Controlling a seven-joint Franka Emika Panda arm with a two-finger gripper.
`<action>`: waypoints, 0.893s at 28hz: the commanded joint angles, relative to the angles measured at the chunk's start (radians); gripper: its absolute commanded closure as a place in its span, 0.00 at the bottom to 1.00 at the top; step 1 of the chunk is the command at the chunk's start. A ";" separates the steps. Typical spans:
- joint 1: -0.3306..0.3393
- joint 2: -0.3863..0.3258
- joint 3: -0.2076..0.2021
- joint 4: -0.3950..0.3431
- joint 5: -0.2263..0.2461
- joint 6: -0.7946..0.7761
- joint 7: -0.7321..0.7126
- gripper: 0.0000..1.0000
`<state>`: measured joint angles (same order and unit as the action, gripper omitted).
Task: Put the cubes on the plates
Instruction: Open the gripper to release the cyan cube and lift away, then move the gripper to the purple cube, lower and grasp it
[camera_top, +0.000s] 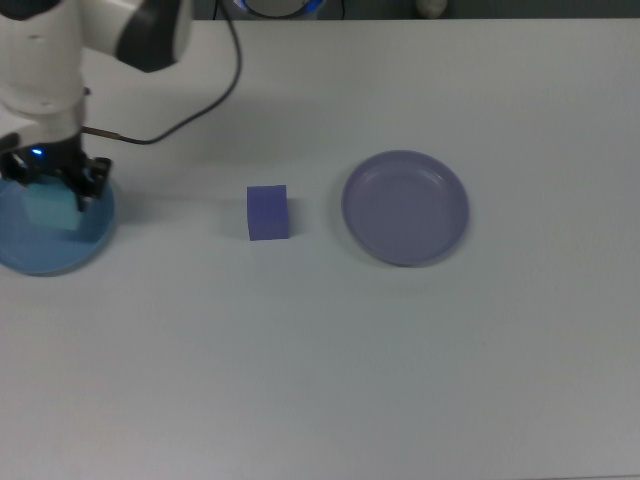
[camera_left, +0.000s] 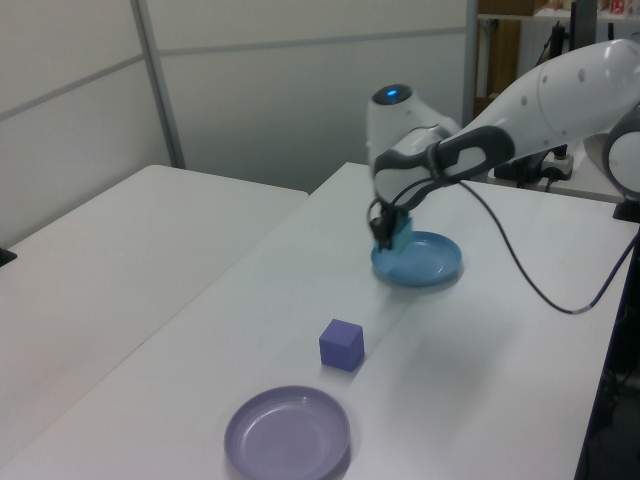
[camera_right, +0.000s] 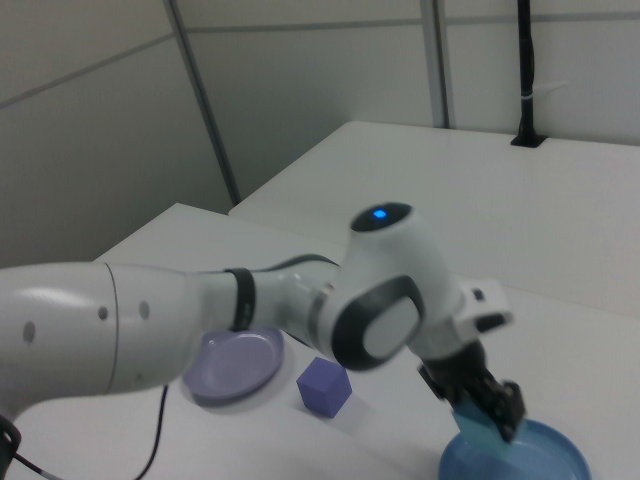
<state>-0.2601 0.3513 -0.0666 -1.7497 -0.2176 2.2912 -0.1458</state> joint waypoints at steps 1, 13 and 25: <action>-0.065 0.066 0.004 0.016 0.023 0.022 -0.066 0.77; -0.087 0.090 0.007 0.009 0.024 0.034 -0.063 0.00; -0.045 -0.043 0.036 0.010 0.158 -0.085 -0.064 0.00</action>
<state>-0.3474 0.4177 -0.0504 -1.7173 -0.1506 2.3124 -0.1933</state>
